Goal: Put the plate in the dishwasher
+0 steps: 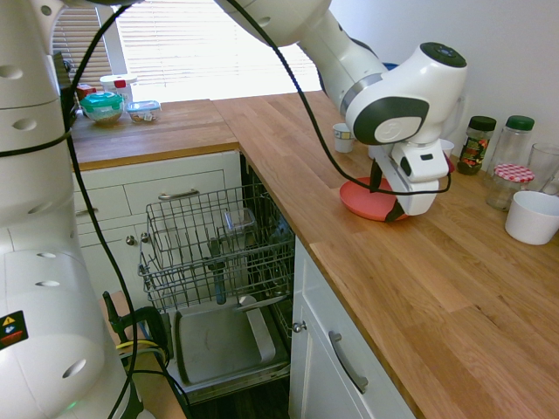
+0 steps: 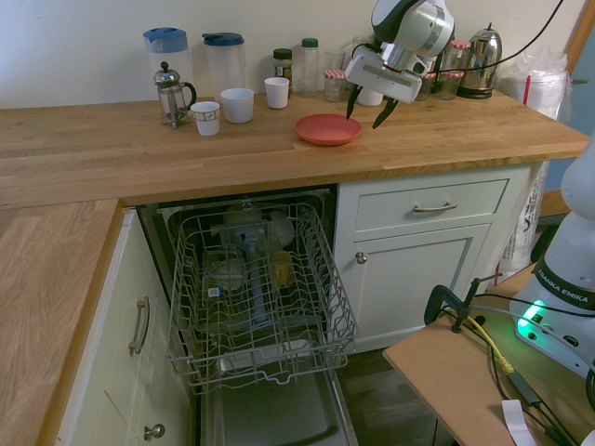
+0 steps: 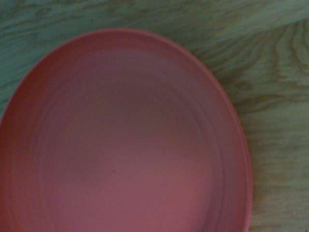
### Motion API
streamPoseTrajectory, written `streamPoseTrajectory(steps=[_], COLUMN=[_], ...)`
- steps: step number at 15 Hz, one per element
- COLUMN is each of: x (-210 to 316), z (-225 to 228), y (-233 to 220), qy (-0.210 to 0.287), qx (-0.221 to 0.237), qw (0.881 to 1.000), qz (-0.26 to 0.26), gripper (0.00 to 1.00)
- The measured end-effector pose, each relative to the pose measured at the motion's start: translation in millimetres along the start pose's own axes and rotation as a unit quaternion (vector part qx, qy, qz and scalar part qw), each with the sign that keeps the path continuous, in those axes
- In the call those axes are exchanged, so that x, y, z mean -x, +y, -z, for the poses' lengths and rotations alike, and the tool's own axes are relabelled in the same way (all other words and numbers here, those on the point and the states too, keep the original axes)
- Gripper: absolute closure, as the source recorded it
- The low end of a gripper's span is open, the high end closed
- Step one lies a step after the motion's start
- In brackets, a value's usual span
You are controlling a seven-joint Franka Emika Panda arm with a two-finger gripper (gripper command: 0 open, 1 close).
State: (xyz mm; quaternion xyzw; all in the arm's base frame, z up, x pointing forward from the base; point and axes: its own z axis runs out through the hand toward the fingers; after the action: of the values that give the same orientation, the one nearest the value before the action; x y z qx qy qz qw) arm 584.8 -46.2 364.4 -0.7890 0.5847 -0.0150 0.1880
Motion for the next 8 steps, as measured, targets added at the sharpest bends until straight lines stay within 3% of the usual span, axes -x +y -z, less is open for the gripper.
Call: streamPoseTrajectory(steps=[8], x=[-18.5], z=[-10.3], y=[-4.8], qy=[-0.012], qx=[-0.027], qw=[0.999], qz=[-0.03], gripper=[0.0])
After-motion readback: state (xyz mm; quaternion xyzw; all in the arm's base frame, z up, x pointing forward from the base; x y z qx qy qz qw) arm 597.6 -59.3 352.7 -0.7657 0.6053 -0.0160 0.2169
